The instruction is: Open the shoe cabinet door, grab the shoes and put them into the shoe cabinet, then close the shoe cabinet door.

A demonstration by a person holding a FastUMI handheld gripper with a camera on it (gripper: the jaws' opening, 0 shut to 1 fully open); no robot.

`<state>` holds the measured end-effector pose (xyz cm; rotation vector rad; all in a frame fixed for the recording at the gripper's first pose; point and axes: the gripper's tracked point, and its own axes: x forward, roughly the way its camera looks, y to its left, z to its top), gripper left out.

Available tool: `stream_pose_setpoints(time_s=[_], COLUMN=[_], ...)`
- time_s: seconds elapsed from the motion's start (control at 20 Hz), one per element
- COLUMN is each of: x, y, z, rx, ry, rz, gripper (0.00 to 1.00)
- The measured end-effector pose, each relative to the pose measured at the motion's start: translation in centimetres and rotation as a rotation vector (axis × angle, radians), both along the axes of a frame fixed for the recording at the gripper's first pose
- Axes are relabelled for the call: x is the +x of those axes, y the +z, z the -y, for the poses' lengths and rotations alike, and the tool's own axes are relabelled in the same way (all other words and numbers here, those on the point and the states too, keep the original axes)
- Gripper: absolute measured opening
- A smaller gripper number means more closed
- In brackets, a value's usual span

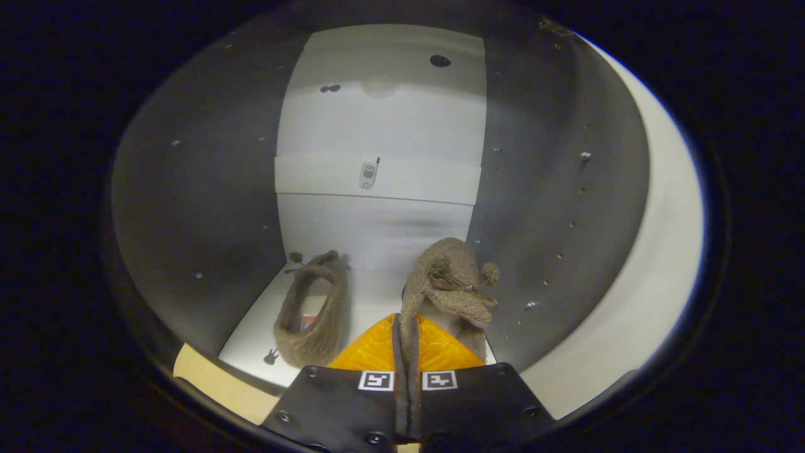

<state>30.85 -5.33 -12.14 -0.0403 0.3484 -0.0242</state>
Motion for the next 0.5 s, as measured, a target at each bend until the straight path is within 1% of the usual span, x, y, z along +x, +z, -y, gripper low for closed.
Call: stream_pose_setpoints(time_s=[0.2, 0.4, 0.5], x=[4.4, 5.3, 5.5], y=[-2.6, -3.8, -4.3], z=[-0.3, -1.7, -2.4], rx=[0.005, -0.003, 0.009], ry=[0.039, 0.094, 0.104], rz=[-0.054, -0.083, -0.099], gripper=[0.02, 0.02, 0.02])
